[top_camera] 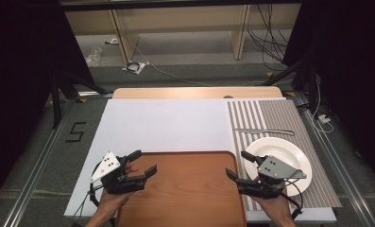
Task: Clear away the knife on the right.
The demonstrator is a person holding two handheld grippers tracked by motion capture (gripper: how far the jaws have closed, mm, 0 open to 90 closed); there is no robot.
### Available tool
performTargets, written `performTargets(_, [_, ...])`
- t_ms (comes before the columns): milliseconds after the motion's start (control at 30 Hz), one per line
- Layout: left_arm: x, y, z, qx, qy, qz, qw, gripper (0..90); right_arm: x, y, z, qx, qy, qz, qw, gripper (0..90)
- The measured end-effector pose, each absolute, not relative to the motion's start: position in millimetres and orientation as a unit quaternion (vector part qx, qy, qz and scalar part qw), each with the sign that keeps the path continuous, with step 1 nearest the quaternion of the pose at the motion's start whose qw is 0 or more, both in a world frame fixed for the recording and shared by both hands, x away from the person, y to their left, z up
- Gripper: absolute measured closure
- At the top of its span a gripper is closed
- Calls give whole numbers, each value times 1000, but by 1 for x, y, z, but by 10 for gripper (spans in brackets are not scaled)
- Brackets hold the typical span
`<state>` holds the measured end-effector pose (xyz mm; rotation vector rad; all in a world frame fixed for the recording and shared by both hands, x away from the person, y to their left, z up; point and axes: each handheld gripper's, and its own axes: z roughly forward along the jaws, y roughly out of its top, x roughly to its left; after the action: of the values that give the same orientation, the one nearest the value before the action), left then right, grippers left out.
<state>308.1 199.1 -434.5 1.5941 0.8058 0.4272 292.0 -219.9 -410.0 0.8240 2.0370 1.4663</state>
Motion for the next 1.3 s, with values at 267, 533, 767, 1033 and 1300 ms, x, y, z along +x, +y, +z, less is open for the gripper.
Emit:
performTargets(267, [308,199,-435,689,349,184,607,178,299,-232,-405,314,747,516,278,271])
performTargets(533, [309,200,-435,688,352,185,607,178,315,-254,-391,321,767,470,297,275])
performTargets(767, [309,200,-436,689,354,186,604,178,328,-283,-377,340,783,425,302,276])
performTargets(1033, [310,200,-436,690,355,188,602,178,343,-311,-369,352,803,368,309,292])
performTargets(1300, [310,201,-436,688,356,188,603,178,367,-317,-367,357,823,326,297,292])
